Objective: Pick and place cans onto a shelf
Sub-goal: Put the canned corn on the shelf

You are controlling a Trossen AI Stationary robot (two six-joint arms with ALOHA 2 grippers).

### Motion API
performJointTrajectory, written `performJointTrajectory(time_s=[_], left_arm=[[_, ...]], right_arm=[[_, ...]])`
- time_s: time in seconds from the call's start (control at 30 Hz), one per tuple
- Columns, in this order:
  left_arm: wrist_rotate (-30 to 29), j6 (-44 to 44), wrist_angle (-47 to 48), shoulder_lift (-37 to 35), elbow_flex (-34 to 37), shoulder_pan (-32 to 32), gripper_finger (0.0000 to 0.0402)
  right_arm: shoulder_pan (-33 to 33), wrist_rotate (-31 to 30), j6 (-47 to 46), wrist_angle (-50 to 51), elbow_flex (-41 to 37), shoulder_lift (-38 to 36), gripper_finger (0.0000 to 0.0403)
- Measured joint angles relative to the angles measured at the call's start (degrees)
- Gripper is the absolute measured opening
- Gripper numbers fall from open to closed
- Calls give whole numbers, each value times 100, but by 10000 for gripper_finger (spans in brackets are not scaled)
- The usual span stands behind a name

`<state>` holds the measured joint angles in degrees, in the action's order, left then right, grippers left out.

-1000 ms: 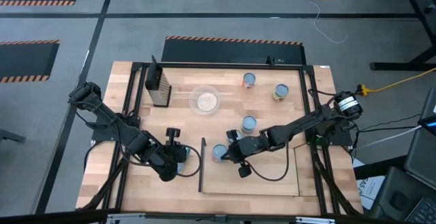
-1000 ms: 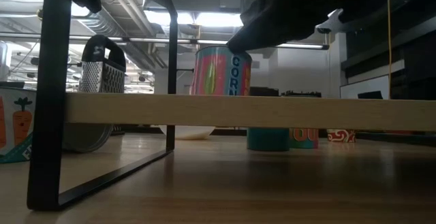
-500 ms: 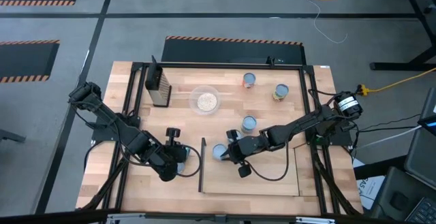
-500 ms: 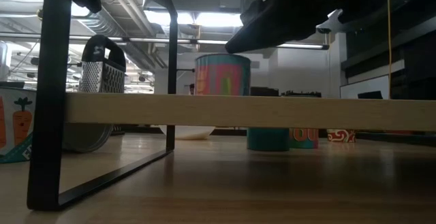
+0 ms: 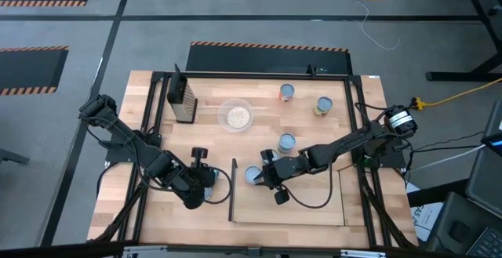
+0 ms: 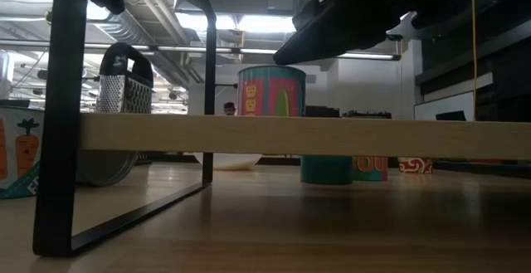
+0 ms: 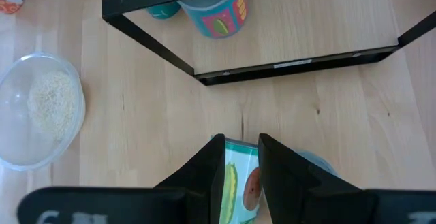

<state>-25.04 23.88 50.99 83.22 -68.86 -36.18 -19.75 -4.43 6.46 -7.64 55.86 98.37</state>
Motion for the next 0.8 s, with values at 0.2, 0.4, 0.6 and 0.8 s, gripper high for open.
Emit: performJointTrajectory(time_s=[0.2, 0.4, 0.6, 0.8], left_arm=[[2, -2, -60, 0, 0, 0, 81], [2, -2, -67, 0, 0, 0, 81], [2, -2, -69, 0, 0, 0, 81], [2, -2, -69, 0, 0, 0, 81]], right_arm=[[0, 13, 160, 48, 103, -6, 80], [0, 13, 126, 791, 546, -44, 80], [7, 15, -260, 2020, 1072, -44, 91], [7, 17, -130, 2252, 1213, -48, 141]])
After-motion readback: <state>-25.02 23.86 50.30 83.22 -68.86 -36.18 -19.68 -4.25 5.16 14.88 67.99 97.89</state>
